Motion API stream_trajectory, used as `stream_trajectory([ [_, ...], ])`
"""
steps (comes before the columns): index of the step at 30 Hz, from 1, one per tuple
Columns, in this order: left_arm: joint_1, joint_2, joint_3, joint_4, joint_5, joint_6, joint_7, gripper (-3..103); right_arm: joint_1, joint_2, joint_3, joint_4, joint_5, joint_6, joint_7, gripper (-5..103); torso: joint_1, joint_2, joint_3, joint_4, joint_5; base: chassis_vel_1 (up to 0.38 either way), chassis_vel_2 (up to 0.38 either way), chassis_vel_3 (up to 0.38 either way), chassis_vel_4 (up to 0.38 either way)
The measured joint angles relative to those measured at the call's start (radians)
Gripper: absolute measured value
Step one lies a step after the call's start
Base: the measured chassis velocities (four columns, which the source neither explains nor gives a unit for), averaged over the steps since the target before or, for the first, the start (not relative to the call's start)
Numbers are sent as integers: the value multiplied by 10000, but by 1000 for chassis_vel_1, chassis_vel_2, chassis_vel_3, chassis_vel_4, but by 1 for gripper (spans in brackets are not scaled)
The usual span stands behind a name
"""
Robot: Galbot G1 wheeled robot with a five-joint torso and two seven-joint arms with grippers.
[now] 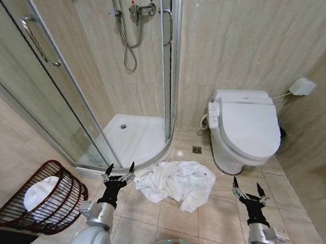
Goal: Discard the used towel into the hamper.
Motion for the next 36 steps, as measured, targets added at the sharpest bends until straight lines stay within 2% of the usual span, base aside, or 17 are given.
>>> stream_trajectory([
  [10,0,0,0,0,0,0,0,100,1688,-553,-64,-1271,257,-1102,-132,100,1,6,2,-2,-2,0,0,0,0],
  [23,0,0,0,0,0,0,0,100,3051,-1173,-284,-3143,244,-1227,-293,100,3,9,4,-2,-3,0,0,0,0],
  [31,0,0,0,0,-1,0,0,100,3584,-1454,-942,-4391,-26,-1222,-755,100,2,9,5,-2,-2,0,0,0,0],
  [36,1,1,0,0,-1,0,0,100,4364,-1585,-1495,-5806,-449,-1350,-1052,100,3,10,6,-1,-3,0,0,0,0],
])
